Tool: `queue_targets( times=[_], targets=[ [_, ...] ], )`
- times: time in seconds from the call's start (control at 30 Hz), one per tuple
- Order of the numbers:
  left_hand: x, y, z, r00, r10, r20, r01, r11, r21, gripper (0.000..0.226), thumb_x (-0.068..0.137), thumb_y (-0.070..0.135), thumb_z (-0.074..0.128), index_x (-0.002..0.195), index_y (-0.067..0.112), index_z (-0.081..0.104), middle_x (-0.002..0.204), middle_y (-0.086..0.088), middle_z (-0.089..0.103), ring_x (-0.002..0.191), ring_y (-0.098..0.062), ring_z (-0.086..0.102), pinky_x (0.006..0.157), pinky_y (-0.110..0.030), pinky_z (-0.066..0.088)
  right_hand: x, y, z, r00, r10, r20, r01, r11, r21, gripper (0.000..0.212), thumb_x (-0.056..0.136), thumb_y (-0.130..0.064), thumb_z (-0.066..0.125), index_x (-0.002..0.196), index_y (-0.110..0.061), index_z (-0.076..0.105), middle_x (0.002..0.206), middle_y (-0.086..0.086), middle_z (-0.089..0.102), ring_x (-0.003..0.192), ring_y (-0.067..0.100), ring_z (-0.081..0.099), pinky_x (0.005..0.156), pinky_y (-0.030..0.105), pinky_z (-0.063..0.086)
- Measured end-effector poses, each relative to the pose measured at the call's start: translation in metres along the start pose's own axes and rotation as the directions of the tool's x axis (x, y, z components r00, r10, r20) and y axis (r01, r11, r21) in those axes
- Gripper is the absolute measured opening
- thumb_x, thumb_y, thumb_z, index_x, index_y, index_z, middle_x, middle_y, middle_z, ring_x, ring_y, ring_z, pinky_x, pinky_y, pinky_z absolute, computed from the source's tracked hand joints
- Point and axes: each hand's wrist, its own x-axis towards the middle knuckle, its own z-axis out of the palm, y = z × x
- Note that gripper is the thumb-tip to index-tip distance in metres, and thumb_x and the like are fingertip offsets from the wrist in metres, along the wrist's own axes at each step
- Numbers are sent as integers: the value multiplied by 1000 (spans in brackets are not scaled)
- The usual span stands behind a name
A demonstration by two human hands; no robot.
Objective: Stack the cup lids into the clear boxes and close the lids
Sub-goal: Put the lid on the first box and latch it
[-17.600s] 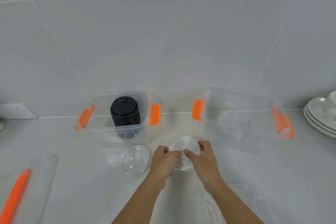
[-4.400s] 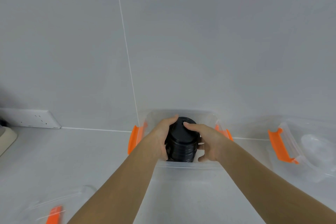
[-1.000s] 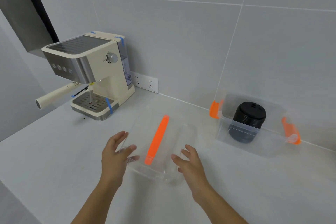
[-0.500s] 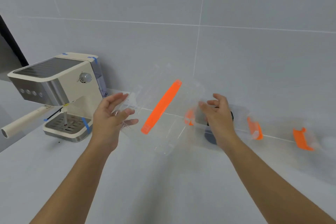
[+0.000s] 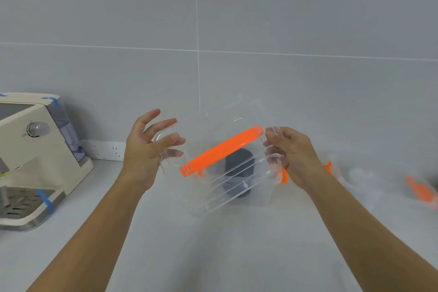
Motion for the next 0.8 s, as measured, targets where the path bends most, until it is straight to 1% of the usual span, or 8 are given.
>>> queue_targets(
  times=[0.17, 0.33, 0.43, 0.5, 0.57, 0.63, 0.73, 0.8],
  targets=[
    [10, -16, 21, 985, -157, -72, 141, 971, -195, 41, 86, 24, 62, 122, 18, 45, 107, -7, 64, 84, -26, 72, 70, -37, 56, 3, 3, -10, 982, 24, -185, 20, 972, 233, 15, 87, -12, 62, 73, -10, 59, 57, 0, 49, 42, 11, 47, 40, 22, 43],
    [7, -35, 27, 981, -190, -40, 188, 981, -51, 55, 72, 32, 62, 123, 19, 45, 113, -2, 60, 104, -22, 62, 83, -37, 49, 14, 13, -18, 948, 95, -303, -7, 961, 278, 21, 88, -15, 62, 68, -13, 54, 59, 0, 49, 45, 12, 49, 43, 22, 44],
    [6, -52, 32, 972, -229, 60, 227, 973, 38, 65, 74, 31, 69, 133, 21, 42, 134, 3, 50, 117, -16, 54, 99, -41, 43, 23, 28, -18, 934, 148, -326, -53, 957, 284, 23, 88, -15, 62, 67, -13, 54, 59, 1, 48, 43, 11, 49, 42, 21, 43],
    [9, -64, 34, 962, -259, 91, 251, 964, 92, 66, 80, 36, 61, 140, 24, 37, 144, 8, 39, 128, -15, 44, 111, -45, 32, 29, 40, -16, 923, 177, -341, -83, 959, 272, 23, 88, -16, 62, 67, -12, 53, 61, 2, 48, 48, 14, 49, 46, 24, 42],
    [14, -76, 33, 949, -299, 95, 284, 947, 150, 61, 90, 32, 53, 145, 28, 28, 150, 10, 31, 136, -13, 32, 116, -44, 20, 36, 50, -14, 916, 190, -353, -106, 964, 243, 17, 89, -17, 60, 75, -11, 54, 65, 4, 48, 52, 16, 49, 46, 25, 43],
    [23, -87, 31, 937, -339, 84, 320, 930, 182, 61, 93, 25, 50, 147, 28, 23, 154, 7, 25, 139, -10, 27, 116, -36, 17, 45, 58, -11, 907, 183, -380, -124, 977, 175, 10, 91, -17, 56, 99, -13, 52, 71, 6, 52, 55, 17, 51, 48, 25, 46],
    [34, -102, 29, 923, -378, 74, 355, 910, 214, 66, 91, 18, 54, 147, 27, 22, 155, 7, 23, 138, -4, 23, 108, -28, 19, 55, 72, -10, 906, 94, -412, -124, 991, -47, 32, 91, -21, 49, 122, -25, 39, 83, 7, 58, 69, 18, 57, 66, 30, 46],
    [38, -113, 29, 915, -395, 85, 366, 899, 240, 69, 90, 14, 56, 147, 28, 21, 155, 9, 22, 139, -3, 21, 106, -27, 20, 58, 82, -13, 911, 40, -411, -131, 972, -196, 38, 93, -26, 45, 130, -21, 36, 96, 8, 59, 85, 21, 58, 77, 32, 40]
  ],
)
